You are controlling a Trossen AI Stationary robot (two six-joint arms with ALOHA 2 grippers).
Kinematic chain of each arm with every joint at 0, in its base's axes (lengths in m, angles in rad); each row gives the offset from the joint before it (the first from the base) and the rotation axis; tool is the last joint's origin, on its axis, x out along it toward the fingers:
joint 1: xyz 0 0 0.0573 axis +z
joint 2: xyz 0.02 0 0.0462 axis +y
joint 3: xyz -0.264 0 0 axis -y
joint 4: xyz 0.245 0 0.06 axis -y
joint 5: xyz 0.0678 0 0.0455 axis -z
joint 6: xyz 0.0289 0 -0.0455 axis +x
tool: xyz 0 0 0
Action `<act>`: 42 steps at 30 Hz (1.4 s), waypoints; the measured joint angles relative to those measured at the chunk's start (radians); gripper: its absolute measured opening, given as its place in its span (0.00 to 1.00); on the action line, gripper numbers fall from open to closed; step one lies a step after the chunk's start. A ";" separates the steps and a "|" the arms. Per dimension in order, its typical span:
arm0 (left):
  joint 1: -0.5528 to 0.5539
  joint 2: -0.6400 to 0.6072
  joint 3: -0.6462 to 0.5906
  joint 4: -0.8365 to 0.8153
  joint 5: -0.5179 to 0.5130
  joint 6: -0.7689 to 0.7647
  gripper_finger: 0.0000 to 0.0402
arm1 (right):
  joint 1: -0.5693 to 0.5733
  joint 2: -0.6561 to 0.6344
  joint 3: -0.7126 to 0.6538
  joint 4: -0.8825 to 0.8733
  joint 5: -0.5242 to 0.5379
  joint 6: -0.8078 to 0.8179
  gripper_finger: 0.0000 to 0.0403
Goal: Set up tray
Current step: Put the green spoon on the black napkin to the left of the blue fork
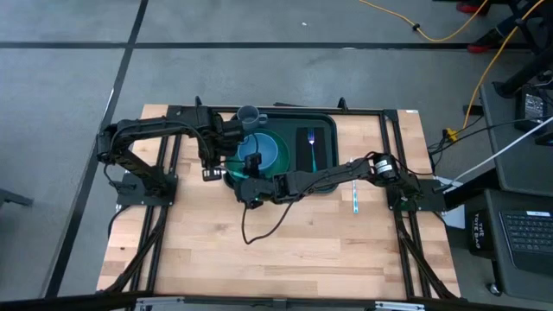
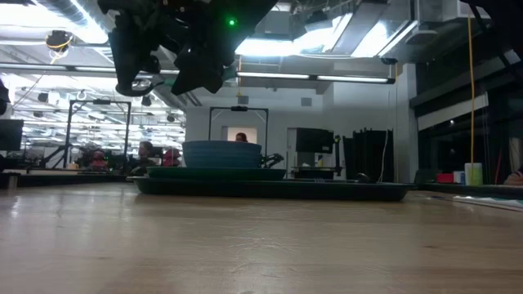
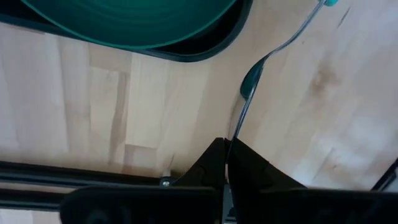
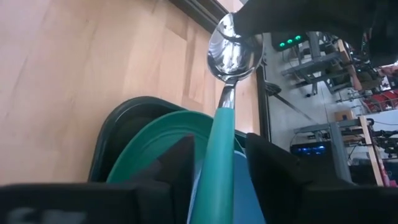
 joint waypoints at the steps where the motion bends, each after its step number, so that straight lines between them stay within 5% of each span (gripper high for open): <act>1: 0.000 0.000 0.000 0.000 0.007 -0.001 0.00 | 0.000 0.000 0.000 0.000 0.000 -0.001 0.36; 25: 0.000 0.000 -0.001 0.001 0.122 -0.037 0.00 | 0.000 0.000 0.000 -0.019 0.013 0.001 0.14; 42: -0.001 0.000 -0.001 0.004 0.140 -0.063 0.06 | 0.000 0.000 0.000 -0.029 0.000 -0.001 0.13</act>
